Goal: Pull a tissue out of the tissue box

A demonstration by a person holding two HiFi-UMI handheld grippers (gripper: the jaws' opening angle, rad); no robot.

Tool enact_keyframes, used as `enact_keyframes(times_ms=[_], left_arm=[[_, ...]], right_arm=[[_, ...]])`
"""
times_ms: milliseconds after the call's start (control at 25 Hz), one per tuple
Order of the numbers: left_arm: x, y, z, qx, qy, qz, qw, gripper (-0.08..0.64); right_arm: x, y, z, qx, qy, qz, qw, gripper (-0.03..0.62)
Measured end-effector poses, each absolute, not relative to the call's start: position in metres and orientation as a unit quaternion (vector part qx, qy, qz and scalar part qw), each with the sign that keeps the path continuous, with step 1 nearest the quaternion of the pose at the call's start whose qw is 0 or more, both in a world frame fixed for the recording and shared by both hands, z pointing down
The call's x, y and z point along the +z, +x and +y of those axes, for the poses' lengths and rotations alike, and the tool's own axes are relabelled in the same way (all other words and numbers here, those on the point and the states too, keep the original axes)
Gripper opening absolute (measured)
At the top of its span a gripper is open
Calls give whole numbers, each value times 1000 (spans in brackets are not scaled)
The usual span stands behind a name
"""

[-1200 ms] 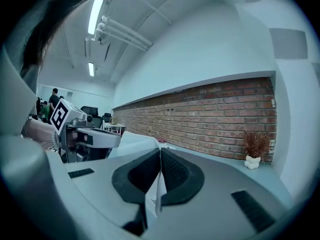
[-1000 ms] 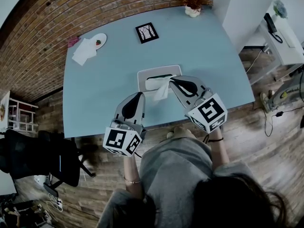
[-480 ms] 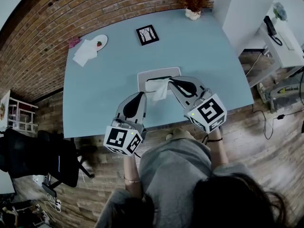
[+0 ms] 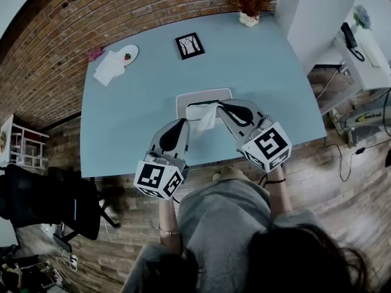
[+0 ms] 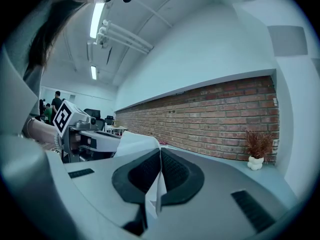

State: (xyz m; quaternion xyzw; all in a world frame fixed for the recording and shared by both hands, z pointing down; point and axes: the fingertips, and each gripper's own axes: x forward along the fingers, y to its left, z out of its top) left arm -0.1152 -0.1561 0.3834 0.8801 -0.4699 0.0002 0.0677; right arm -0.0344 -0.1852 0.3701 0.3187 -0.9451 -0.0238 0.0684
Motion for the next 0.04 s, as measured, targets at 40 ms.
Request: enact_keyframes(times_ms=[40], left_arm=[[384, -114, -158, 0, 880, -470, 69, 3]], right_arm=[[370, -33, -187, -23, 319, -945, 67, 0]])
